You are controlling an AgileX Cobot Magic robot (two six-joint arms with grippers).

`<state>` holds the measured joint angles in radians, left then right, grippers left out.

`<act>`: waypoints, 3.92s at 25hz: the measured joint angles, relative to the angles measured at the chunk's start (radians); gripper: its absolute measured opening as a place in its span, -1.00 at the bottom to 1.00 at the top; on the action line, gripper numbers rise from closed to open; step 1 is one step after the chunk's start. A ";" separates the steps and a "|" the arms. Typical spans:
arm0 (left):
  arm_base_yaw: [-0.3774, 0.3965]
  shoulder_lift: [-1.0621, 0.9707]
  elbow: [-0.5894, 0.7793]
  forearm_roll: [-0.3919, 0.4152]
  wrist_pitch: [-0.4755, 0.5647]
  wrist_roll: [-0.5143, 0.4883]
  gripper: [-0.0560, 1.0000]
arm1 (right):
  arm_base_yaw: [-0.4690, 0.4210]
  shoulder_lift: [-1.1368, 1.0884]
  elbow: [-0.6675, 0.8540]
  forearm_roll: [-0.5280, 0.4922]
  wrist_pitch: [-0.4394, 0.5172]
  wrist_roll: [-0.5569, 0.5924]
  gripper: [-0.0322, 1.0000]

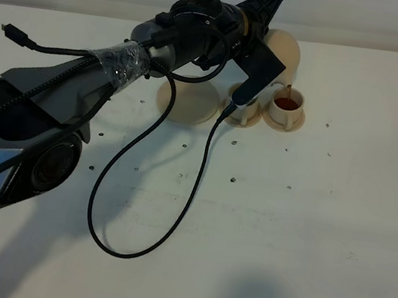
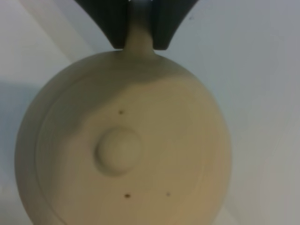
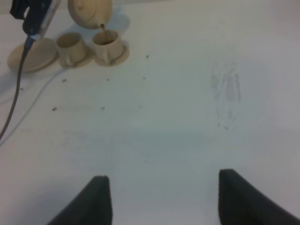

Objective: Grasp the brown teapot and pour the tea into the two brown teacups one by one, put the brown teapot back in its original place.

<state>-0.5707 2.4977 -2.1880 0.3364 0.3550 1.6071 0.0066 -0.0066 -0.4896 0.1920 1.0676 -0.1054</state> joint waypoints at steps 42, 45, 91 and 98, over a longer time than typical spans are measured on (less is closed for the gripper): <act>0.000 0.001 0.000 0.030 0.016 -0.020 -0.69 | 0.000 0.000 0.000 0.000 -0.002 0.017 0.07; 0.000 0.001 0.000 0.028 0.028 -0.036 -0.69 | 0.000 0.000 0.000 0.000 -0.002 0.018 0.07; 0.000 -0.157 -0.001 -0.134 0.519 -0.506 -0.69 | 0.000 0.000 0.000 0.000 -0.004 0.019 0.07; 0.000 -0.180 -0.001 -0.291 0.667 -0.751 -0.69 | 0.000 0.000 0.000 0.000 -0.004 0.019 0.07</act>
<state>-0.5707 2.3180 -2.1889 0.0453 1.0216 0.8564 0.0066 -0.0066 -0.4896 0.1920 1.0639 -0.0868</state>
